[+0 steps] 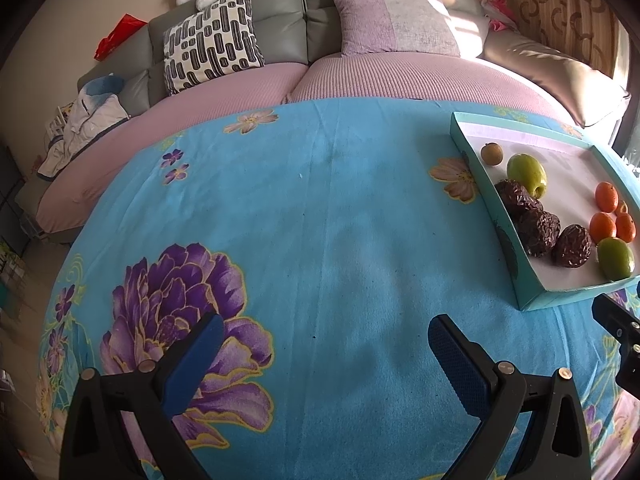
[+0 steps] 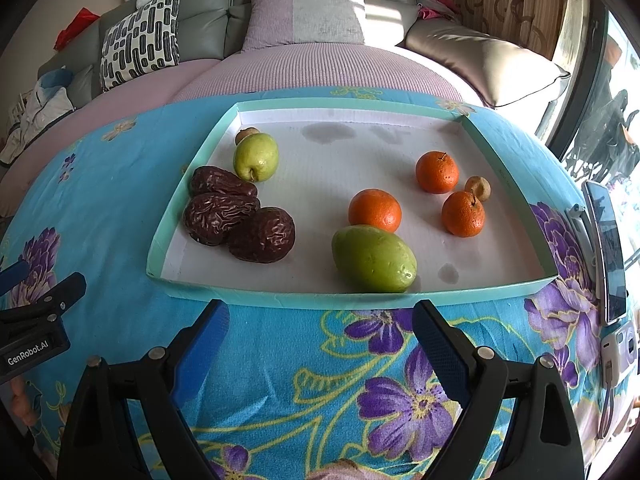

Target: Organize fruits

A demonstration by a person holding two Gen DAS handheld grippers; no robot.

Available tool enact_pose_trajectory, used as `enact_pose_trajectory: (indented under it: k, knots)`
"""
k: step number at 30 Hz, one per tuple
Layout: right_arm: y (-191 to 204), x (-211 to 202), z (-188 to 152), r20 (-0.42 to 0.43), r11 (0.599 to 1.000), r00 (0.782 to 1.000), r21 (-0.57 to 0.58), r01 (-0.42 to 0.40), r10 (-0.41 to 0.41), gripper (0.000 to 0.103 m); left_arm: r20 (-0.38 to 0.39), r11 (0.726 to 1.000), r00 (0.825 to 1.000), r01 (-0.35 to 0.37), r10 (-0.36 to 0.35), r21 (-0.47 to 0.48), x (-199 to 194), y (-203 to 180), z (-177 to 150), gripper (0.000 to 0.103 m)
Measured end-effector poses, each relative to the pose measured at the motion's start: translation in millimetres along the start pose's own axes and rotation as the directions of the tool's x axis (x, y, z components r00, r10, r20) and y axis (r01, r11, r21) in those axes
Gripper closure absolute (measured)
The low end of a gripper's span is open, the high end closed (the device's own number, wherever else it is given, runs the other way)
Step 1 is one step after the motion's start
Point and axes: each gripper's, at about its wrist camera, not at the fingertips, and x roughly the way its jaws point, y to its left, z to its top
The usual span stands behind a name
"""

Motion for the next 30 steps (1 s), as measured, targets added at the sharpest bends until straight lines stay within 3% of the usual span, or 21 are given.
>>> enact_pose_trajectory:
  k: [30]
  knots:
    - [1.1,3.3,-2.3,-0.011,1.0,1.0,-0.004,0.001,-0.001,0.01,-0.015,1.0,1.0,0.012,-0.012,0.005,2.8,1.3,-2.2,0.0]
